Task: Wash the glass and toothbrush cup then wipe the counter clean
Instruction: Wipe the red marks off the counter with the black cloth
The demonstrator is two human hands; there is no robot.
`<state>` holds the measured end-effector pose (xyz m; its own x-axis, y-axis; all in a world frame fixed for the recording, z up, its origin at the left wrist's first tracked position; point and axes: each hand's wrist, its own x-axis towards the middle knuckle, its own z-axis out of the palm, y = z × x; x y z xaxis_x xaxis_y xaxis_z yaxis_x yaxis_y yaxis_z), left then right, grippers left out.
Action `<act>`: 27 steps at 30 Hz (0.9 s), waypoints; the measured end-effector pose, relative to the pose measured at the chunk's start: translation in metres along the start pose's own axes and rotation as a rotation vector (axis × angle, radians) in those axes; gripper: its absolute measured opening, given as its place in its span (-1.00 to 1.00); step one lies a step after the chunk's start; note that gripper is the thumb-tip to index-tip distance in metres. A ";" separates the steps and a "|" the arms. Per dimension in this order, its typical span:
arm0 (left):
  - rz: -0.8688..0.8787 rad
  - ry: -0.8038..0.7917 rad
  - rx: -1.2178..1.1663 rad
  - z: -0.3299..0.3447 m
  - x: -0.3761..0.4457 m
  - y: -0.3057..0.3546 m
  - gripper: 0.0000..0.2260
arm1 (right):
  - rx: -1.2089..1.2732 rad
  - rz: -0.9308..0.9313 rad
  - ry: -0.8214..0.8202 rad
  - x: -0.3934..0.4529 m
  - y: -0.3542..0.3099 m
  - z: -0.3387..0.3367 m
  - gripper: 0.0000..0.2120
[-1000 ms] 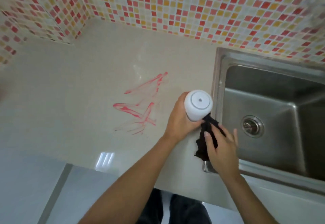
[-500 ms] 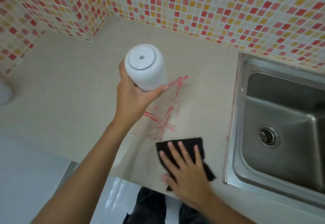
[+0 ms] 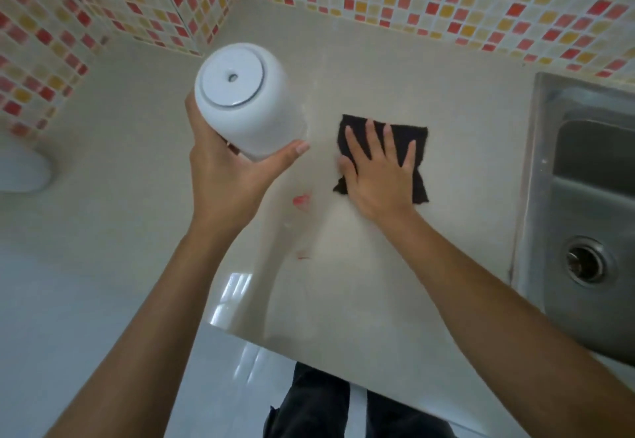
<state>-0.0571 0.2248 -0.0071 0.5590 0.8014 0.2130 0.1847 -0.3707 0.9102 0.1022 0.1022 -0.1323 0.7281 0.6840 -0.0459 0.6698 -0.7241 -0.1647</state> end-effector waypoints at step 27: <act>-0.031 -0.001 -0.056 0.008 0.023 -0.004 -0.09 | 0.058 -0.050 -0.138 -0.169 -0.055 -0.007 -0.51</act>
<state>-0.0383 0.2406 -0.0088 0.5542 0.8117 0.1845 0.1563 -0.3191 0.9347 -0.0569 0.0262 -0.1088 0.6643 0.7278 -0.1707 0.6922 -0.6851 -0.2269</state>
